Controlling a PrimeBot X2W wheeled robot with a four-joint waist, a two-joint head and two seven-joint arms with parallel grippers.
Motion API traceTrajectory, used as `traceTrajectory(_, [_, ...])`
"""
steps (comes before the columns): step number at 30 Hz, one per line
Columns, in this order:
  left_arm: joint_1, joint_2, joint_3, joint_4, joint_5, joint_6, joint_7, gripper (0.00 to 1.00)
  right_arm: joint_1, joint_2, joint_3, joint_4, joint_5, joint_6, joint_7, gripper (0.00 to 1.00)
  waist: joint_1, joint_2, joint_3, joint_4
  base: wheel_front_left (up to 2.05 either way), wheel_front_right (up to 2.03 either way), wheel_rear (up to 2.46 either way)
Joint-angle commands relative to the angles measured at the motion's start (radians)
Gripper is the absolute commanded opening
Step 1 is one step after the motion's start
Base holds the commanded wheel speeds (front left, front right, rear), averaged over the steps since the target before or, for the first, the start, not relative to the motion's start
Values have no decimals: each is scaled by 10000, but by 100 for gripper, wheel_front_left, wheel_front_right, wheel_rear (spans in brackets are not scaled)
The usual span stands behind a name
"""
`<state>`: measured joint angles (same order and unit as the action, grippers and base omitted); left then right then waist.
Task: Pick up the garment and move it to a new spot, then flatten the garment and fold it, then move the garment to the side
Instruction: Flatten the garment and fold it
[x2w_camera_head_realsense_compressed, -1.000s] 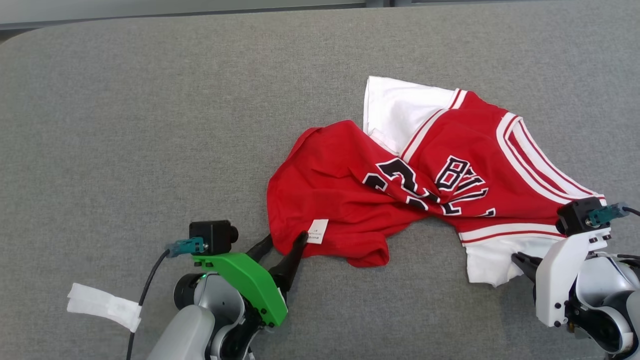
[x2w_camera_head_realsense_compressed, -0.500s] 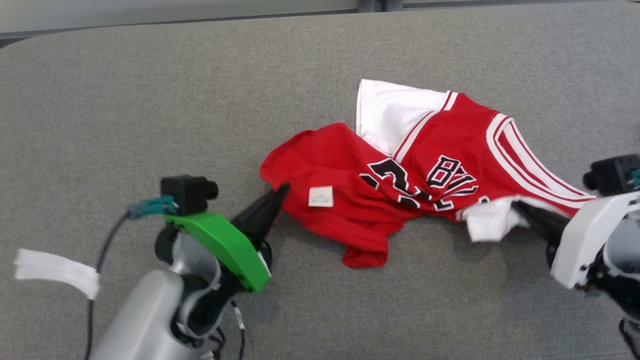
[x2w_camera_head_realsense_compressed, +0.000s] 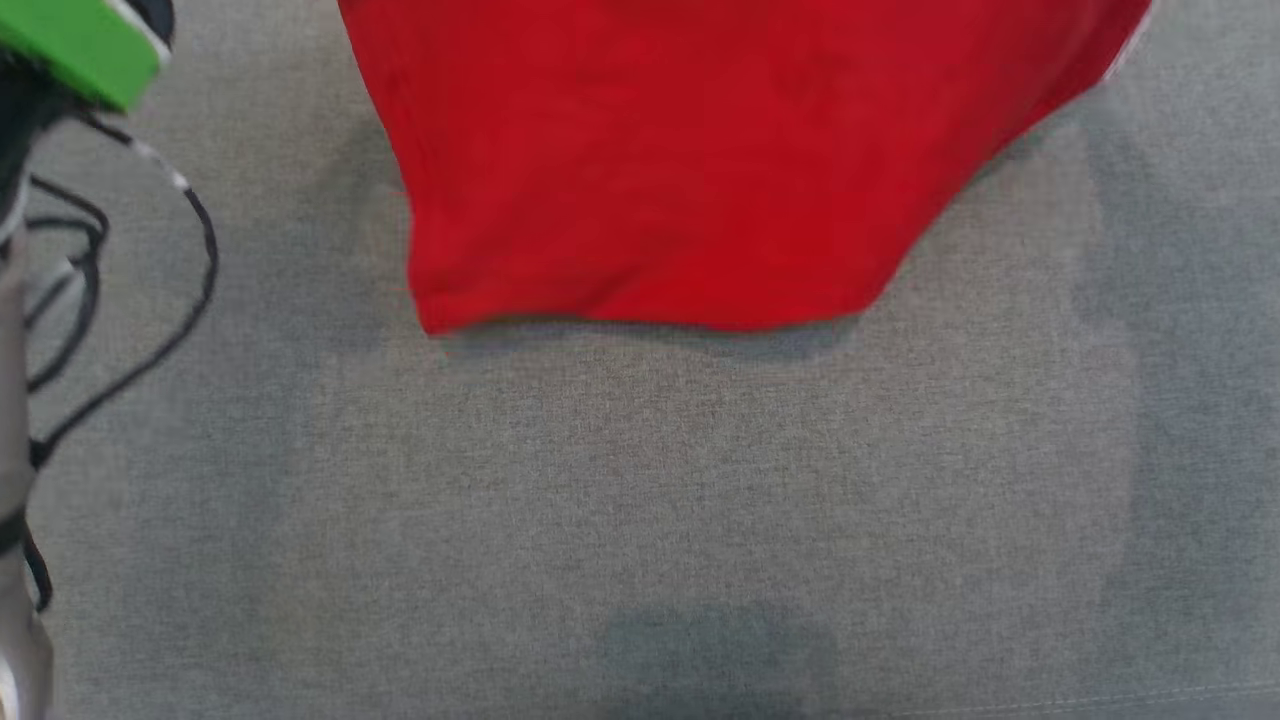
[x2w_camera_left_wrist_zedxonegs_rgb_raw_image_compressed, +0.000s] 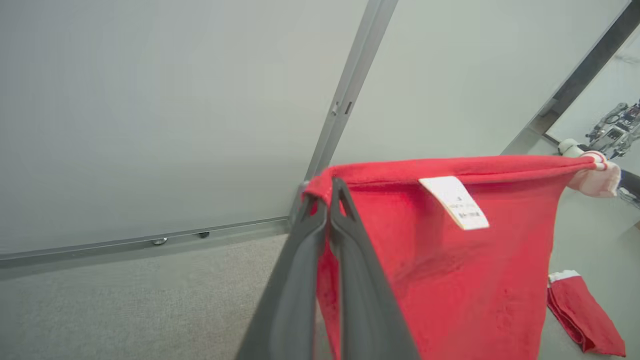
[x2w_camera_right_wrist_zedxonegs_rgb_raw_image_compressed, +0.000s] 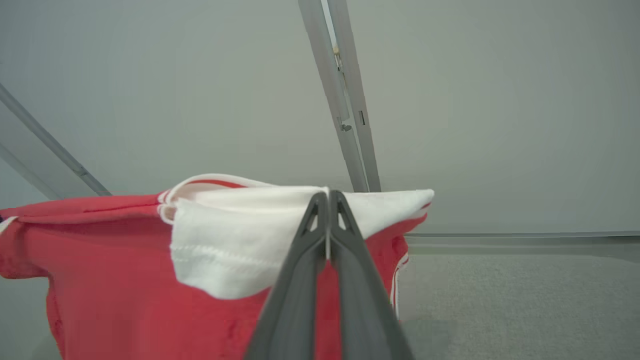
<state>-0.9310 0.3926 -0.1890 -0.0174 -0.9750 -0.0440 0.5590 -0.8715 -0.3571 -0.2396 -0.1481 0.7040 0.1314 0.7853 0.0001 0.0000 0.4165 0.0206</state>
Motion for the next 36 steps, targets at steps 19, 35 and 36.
traceTrajectory(19, [-7887, -677, -1280, 6860, 3767, -830, -6406, 0, -8972, 2974, 364, 7066, -6621, -16, -7405, 0, -1, 0, 3392, -114, 0, 0, 0])
traceTrajectory(35, [-1220, 1749, -5295, 4195, 8, -877, -8102, 0, -769, 360, 3600, 3676, -3493, -10, -7319, 0, -1, 0, 1829, -79, 0, 0, 0])
traceTrajectory(36, [-646, 1945, -5353, 3971, -130, -876, -8160, 0, 73, 199, 3592, 3111, -3351, -10, -7125, 0, -1, 0, 1575, -93, 0, 0, 0])
